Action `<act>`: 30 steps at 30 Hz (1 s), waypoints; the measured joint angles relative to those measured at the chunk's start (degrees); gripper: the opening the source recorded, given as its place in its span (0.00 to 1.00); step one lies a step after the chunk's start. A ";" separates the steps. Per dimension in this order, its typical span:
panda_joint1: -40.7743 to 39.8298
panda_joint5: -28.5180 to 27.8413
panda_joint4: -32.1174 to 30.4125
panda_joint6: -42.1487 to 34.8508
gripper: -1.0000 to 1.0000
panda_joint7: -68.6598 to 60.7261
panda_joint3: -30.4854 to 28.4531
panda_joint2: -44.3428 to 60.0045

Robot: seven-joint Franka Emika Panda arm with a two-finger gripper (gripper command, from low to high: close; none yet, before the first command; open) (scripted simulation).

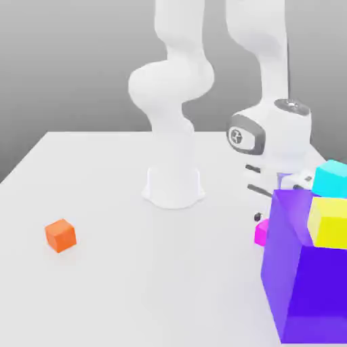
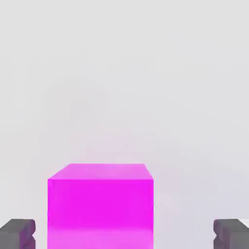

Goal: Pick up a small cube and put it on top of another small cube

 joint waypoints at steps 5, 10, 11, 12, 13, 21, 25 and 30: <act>1.01 0.15 0.21 3.95 0.00 0.52 -0.53 4.59; 1.01 0.16 0.21 3.79 0.00 0.51 -0.53 4.58; 1.09 0.19 0.21 4.05 0.00 0.54 -0.56 4.86; 1.02 0.17 0.22 3.78 0.00 0.50 -0.55 4.52; 0.80 0.12 0.21 3.21 0.00 0.40 -0.43 3.84; 0.06 -0.18 -0.51 -3.55 0.00 0.03 -0.19 -4.00; 0.06 -1.51 -1.37 -6.97 0.00 1.17 -0.46 -8.11; -0.22 -3.46 -2.86 -10.79 0.00 3.09 -0.33 -13.13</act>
